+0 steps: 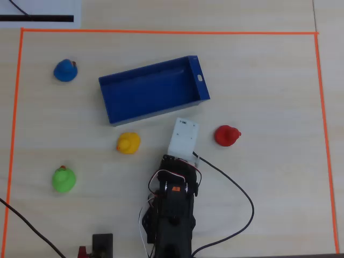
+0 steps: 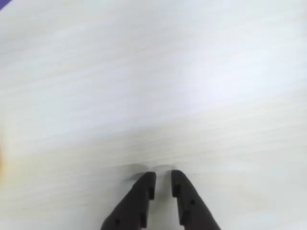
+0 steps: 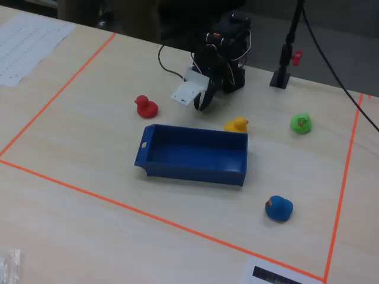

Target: Grasp blue duck and put it into box.

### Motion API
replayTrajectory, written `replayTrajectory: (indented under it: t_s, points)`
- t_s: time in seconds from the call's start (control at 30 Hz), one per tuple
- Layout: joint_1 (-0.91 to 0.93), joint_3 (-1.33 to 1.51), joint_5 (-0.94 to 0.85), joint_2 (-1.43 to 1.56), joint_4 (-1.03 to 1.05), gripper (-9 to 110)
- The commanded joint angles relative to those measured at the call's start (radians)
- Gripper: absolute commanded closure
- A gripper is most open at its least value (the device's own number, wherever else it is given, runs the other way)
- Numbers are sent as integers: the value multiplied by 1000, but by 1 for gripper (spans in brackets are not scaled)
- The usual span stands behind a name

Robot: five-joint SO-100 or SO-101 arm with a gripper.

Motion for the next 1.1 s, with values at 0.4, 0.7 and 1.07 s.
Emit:
replayTrajectory:
  t_s: [0.4, 0.7, 1.07]
  points:
    - [28, -233, 26, -318, -331, 84]
    - [-164, -1009, 81, -899, -258, 59]
    - [-595, -1598, 305, -1437, -95, 60]
